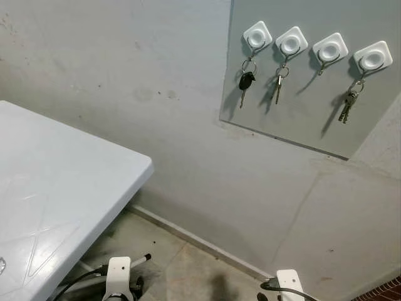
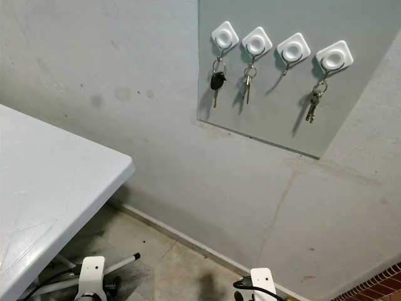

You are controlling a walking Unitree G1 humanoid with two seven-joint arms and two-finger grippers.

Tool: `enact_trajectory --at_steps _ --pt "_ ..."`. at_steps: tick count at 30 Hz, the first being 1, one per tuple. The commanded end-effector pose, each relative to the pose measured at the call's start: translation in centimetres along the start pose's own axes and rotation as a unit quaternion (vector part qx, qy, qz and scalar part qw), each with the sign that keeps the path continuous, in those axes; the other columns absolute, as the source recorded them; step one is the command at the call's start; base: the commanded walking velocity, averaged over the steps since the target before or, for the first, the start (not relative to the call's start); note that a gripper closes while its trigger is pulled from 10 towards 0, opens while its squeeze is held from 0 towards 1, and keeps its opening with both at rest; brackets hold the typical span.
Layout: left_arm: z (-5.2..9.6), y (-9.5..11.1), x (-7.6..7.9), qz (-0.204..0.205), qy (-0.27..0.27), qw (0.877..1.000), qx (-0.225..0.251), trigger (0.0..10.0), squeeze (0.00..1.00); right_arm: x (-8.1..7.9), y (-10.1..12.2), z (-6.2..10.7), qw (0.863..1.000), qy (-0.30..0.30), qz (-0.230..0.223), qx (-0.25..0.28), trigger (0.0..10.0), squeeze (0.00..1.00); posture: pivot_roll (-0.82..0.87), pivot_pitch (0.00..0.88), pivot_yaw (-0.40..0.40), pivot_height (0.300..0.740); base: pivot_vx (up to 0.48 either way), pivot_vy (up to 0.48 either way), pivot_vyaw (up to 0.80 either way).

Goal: Hang keys on a hook

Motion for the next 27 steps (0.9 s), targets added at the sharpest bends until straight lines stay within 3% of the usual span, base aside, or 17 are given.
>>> enact_trajectory --at_steps 1,5,27 --pt "0.1 -0.3 0.0 -0.008 -0.004 1.000 -0.005 10.0 0.00 -0.3 0.2 -0.1 1.000 0.006 0.006 0.001 10.0 0.00 -0.12 0.000 0.011 0.740 0.000 0.000 0.00" --pt "0.3 -1.1 -0.2 -0.007 -0.001 1.000 -0.014 10.0 0.00 -0.3 0.4 -0.1 1.000 0.008 0.022 0.001 10.0 0.00 -0.12 0.000 0.003 0.740 0.000 0.000 0.12" --pt "0.4 -1.8 -0.4 -0.001 0.007 1.000 -0.025 10.0 0.00 -0.3 0.5 -0.2 0.999 0.009 0.049 -0.002 10.0 0.00 -0.10 0.000 -0.021 0.740 0.000 0.000 0.80"
Point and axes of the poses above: a point about 5 cm out from each wrist's last joint towards the gripper, its own z axis pointing back from the gripper into the wrist, its own y axis along the axis of the wrist's last joint, x = y × z, the point moved 5 cm from there along -z, pointing out of the wrist towards the gripper, and after that the axes turned 13 degrees about -z, right-handed, at the moved point
